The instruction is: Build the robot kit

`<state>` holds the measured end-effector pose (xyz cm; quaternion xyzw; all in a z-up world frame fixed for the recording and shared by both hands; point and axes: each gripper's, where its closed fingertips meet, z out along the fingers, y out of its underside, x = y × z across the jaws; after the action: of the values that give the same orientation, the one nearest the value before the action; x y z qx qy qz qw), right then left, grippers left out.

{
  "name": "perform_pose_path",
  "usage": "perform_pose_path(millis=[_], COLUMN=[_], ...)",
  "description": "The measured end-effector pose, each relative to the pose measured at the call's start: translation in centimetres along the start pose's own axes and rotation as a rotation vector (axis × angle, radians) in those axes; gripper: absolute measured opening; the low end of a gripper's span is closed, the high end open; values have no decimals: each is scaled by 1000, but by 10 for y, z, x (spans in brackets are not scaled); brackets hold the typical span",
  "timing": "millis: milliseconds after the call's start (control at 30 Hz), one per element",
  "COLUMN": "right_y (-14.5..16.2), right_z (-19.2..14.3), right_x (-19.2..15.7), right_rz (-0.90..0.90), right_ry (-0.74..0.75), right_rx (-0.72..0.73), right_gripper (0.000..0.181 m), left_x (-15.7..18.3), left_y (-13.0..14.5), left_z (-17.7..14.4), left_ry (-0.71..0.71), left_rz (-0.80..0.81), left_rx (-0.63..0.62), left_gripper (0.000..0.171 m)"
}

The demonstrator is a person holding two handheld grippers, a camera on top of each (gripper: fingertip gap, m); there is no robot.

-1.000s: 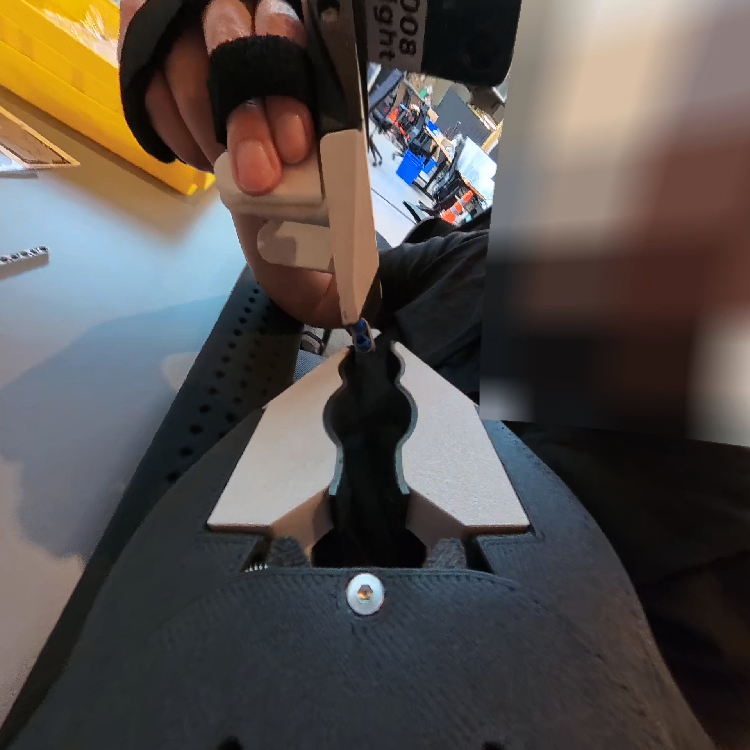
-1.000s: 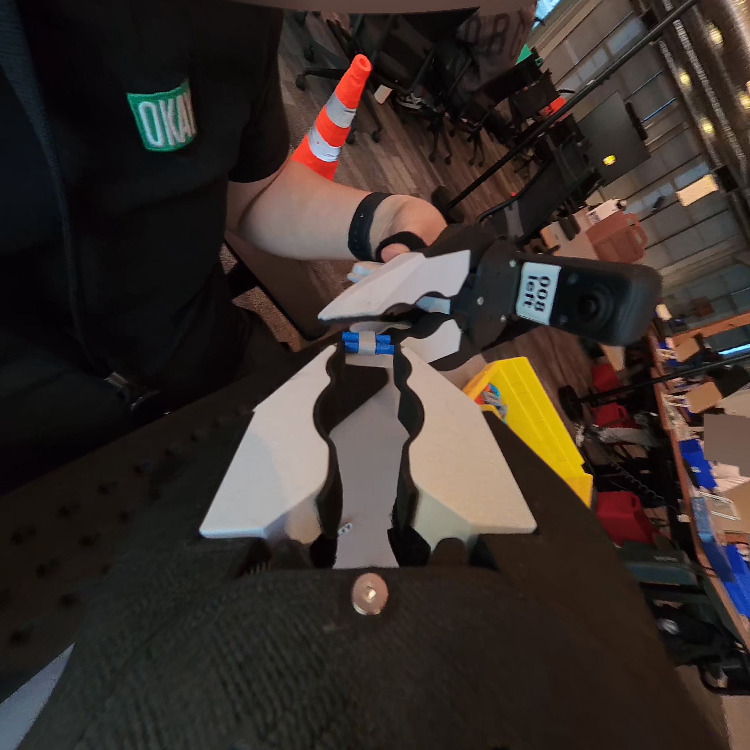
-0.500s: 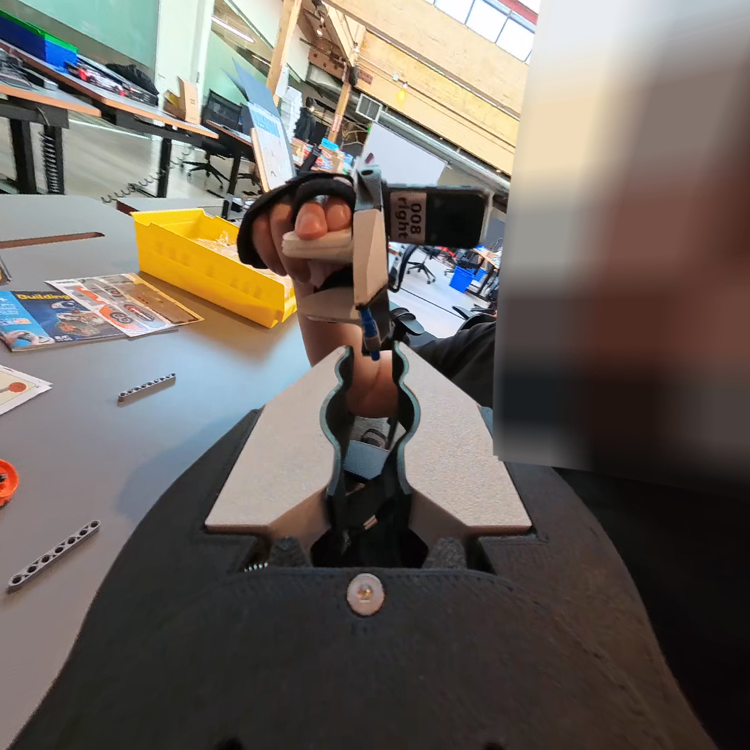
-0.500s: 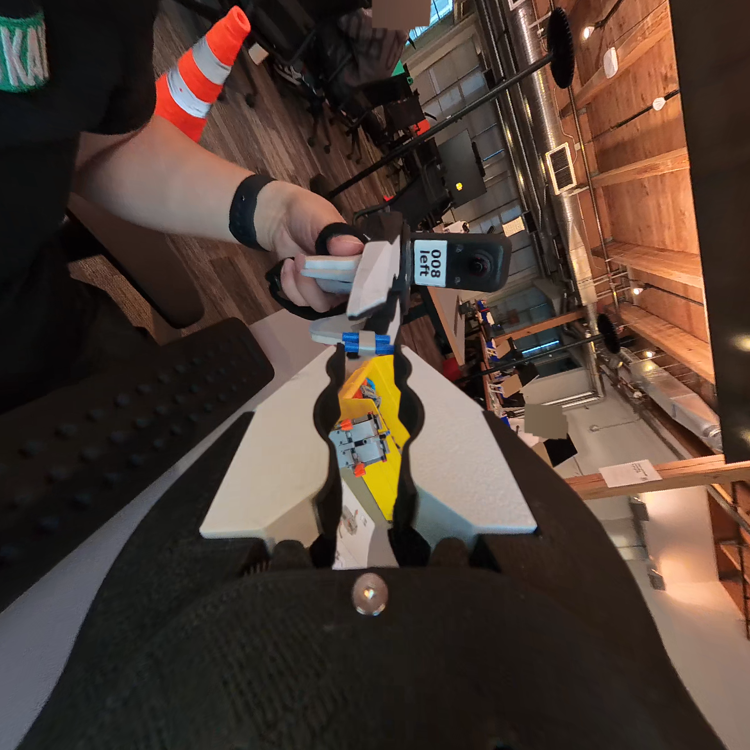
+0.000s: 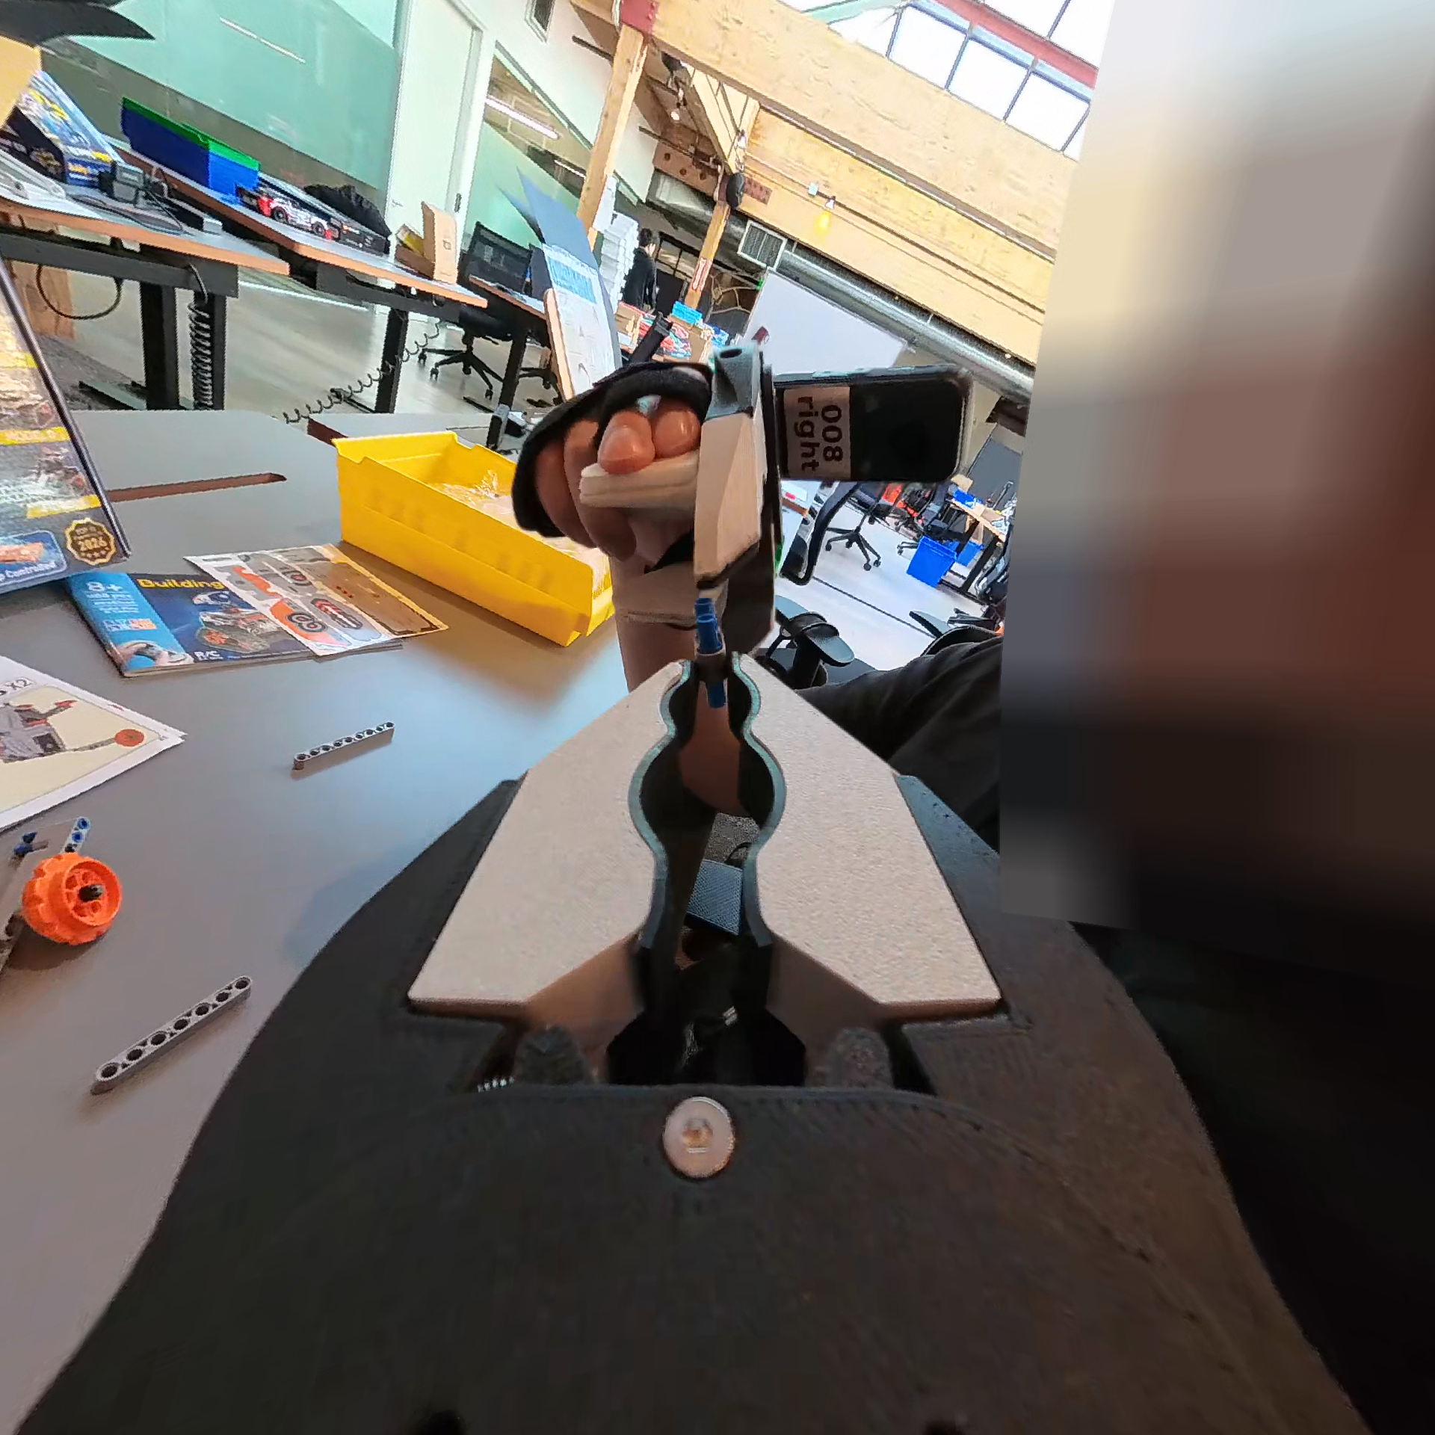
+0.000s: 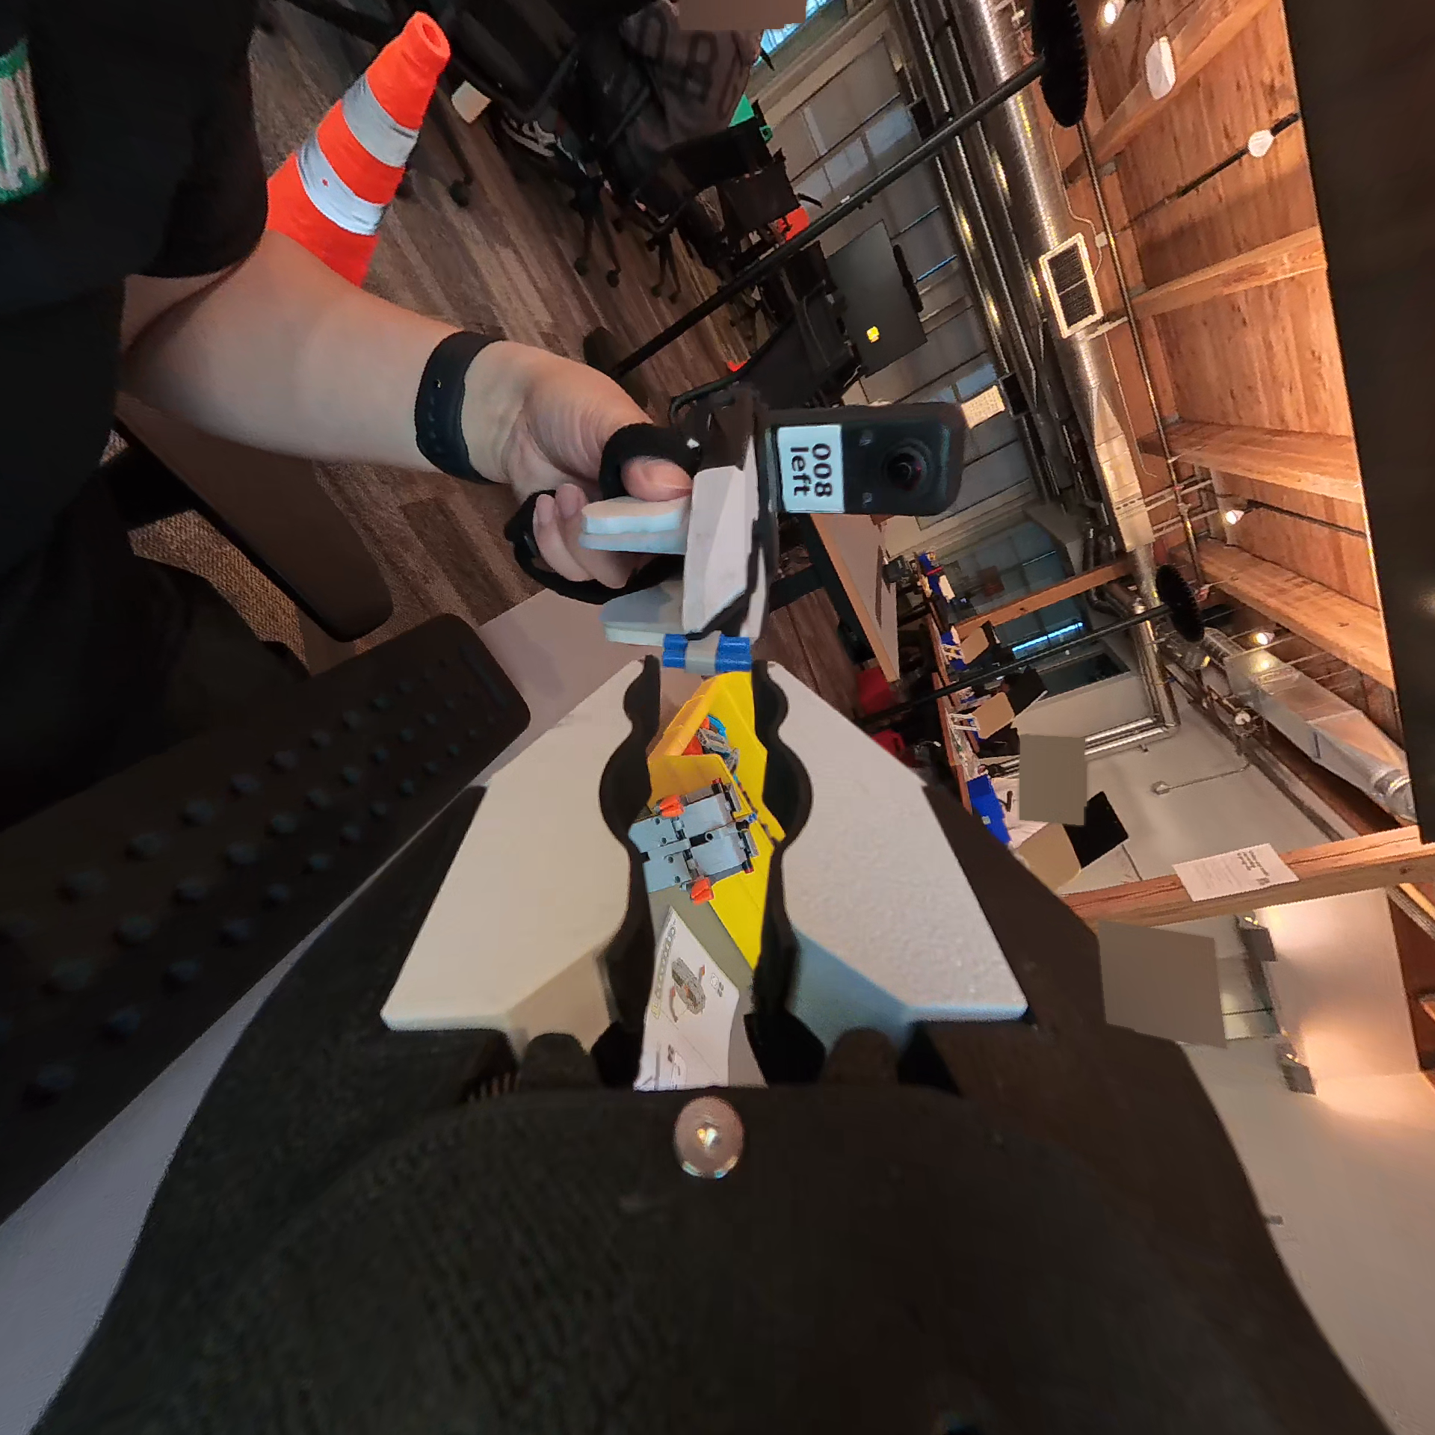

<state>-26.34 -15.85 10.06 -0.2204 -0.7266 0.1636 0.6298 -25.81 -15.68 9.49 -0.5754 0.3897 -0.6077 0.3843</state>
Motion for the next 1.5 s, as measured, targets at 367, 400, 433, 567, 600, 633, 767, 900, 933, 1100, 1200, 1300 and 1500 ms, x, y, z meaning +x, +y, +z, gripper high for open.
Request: perform_pose_path(millis=[367, 400, 433, 567, 600, 633, 767, 900, 933, 1100, 1200, 1300, 1500], right_y=[11, 11, 11, 11, 10, 9, 11, 13, 14, 14, 16, 19, 24], right_z=[3, 3, 3, 4, 4, 5, 8, 8, 8, 10, 10, 11, 12], right_x=[-11, -12, -13, -12, -10, -8, -7, -6, -6, -2, -2, -3, -4], right_rz=[47, 53, 57, 61, 67, 79, 63, 45, 40, 41, 48, 48, 53], right_ry=[-72, -81, -90, -84, -73, -65, -56, -52, -48, -28, -29, -34, -43], right_rx=[-95, -95, -96, -99, -93, -88, -100, -118, -125, -127, -135, -146, -168], right_gripper=[17, 17, 16, 16, 16, 16, 16, 15, 15, 15, 14, 14, 14], left_x=[-5, -4, -4, -4, -4, -3, -5, -7, -8, -9, -11, -14, -17], left_y=[13, 15, 16, 14, 12, 10, 9, 8, 8, 4, 4, 5, 6], left_z=[4, 5, 5, 4, 3, 2, 0, 0, 0, -2, -3, -3, -3], left_ry=[2, 2, 1, -3, 2, 6, -2, -18, -29, -55, -60, -71, -67], left_rz=[-62, -64, -64, -66, -70, -77, -93, -105, -103, -96, -102, -99, -109], left_rx=[-65, -73, -81, -71, -58, -48, -41, -33, -34, -26, -21, -21, -8], left_gripper=[5, 5, 5, 5, 5, 5, 5, 5, 5, 5, 5, 5, 5])
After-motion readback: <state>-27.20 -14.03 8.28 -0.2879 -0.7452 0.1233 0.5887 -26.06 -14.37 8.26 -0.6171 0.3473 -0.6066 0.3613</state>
